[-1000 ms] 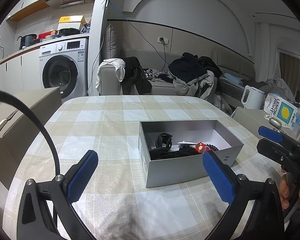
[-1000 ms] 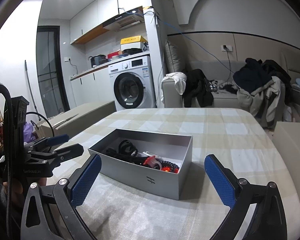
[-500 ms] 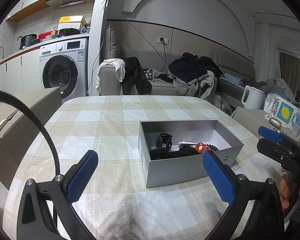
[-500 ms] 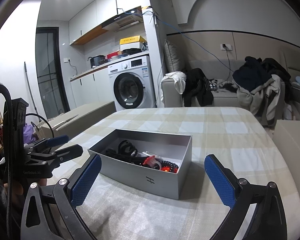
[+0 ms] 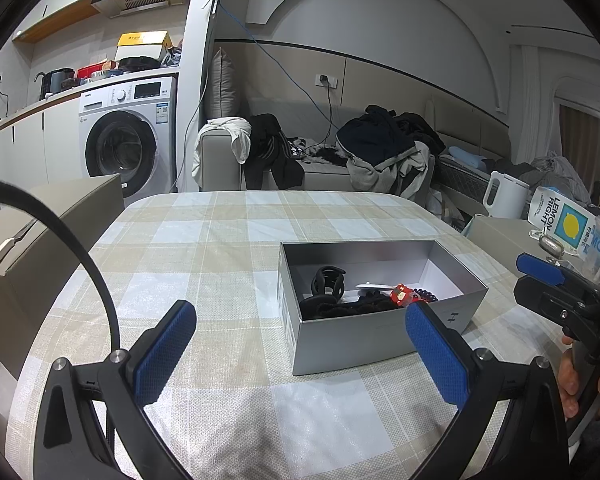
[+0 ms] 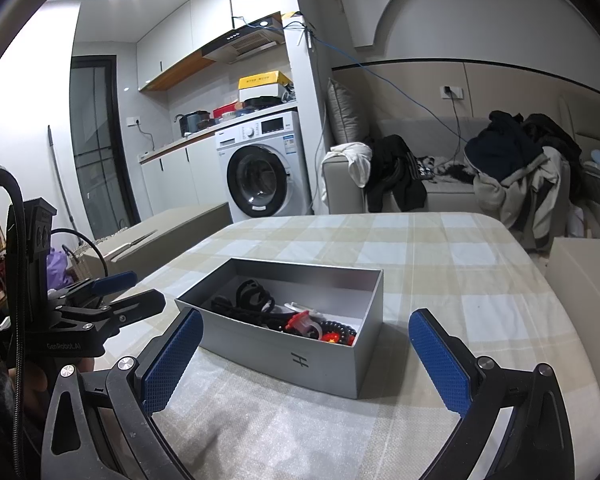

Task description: Organize jewelry

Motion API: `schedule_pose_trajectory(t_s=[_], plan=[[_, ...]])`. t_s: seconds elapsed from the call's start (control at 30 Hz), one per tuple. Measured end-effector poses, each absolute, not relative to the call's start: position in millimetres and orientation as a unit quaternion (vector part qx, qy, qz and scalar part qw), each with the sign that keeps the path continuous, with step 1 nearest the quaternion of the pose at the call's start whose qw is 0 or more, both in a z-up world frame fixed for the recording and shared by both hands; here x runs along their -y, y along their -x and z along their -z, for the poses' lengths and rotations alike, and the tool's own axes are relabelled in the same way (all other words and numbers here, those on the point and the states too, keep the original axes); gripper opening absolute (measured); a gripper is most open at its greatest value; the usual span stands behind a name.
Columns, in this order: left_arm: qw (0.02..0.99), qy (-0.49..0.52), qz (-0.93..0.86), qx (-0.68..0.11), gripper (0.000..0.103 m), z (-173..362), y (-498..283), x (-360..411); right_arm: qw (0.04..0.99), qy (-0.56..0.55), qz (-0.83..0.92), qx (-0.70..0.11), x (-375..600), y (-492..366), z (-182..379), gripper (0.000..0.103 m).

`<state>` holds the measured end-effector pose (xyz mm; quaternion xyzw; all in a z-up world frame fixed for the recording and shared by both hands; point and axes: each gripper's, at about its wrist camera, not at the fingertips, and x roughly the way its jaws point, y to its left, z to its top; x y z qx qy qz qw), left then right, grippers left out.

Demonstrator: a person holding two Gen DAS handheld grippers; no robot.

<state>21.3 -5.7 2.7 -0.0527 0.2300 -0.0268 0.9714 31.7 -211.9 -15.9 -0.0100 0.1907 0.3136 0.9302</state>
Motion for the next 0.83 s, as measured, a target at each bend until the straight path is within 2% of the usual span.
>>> schedule_pose_trajectory(t_s=[0.83], plan=[[0.972,0.053,0.02,-0.228,0.102,-3.6,-21.6,4.7,0.929,0.013,-0.316,-0.192,209.7,-31.8,18.1,0.103]])
